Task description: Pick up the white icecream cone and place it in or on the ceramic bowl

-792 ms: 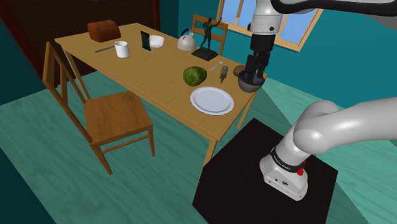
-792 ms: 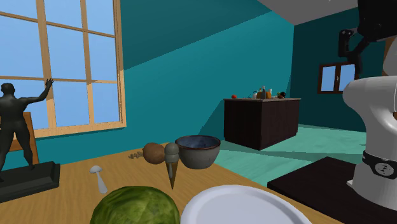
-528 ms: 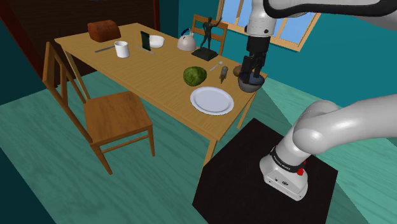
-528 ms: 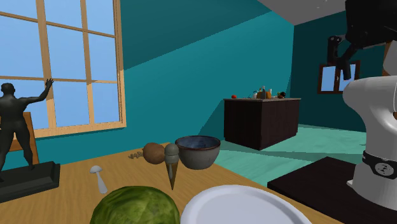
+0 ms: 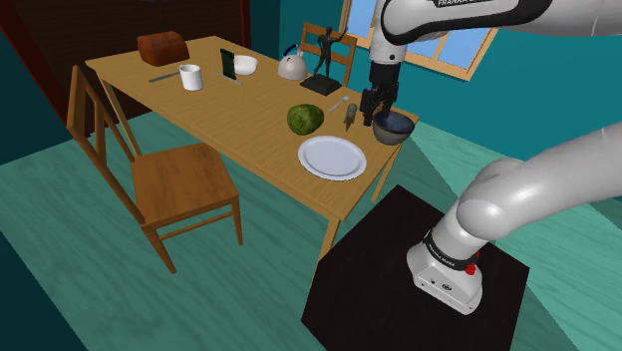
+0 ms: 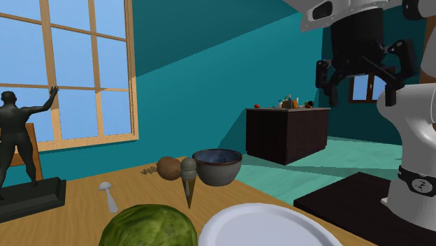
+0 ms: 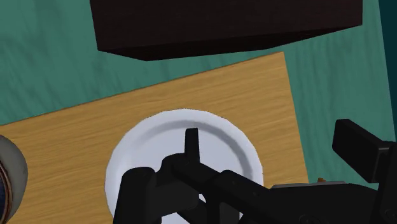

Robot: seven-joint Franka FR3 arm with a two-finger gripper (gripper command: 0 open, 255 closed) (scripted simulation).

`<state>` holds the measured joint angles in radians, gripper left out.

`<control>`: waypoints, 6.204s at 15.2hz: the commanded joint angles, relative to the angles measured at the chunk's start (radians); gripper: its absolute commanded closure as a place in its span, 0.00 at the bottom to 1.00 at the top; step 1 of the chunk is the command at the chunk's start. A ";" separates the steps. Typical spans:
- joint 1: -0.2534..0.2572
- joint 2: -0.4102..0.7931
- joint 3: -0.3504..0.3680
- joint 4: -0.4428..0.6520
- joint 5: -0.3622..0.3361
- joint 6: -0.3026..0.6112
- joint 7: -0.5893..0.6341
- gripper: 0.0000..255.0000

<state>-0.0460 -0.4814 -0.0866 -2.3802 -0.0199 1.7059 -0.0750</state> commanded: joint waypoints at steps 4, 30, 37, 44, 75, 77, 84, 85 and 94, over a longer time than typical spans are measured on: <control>-0.031 0.157 -0.038 0.062 -0.040 0.125 -0.022 0.00; -0.199 0.984 -0.160 0.815 -0.024 0.355 -0.109 0.00; -0.209 1.026 -0.157 0.777 -0.017 0.436 -0.113 0.00; -0.209 1.026 -0.157 0.777 -0.017 0.436 -0.113 0.00; -0.205 0.937 -0.167 0.914 -0.028 0.212 -0.131 1.00; -0.205 0.932 -0.168 0.934 -0.029 0.187 -0.134 1.00; -0.207 0.924 -0.170 1.016 -0.029 0.098 -0.143 1.00; -0.208 0.924 -0.170 1.029 -0.028 0.085 -0.144 1.00; -0.264 0.803 -0.208 0.929 -0.044 0.080 -0.245 1.00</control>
<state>-0.2990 0.3404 -0.2871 -1.4320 -0.0615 1.7829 -0.2997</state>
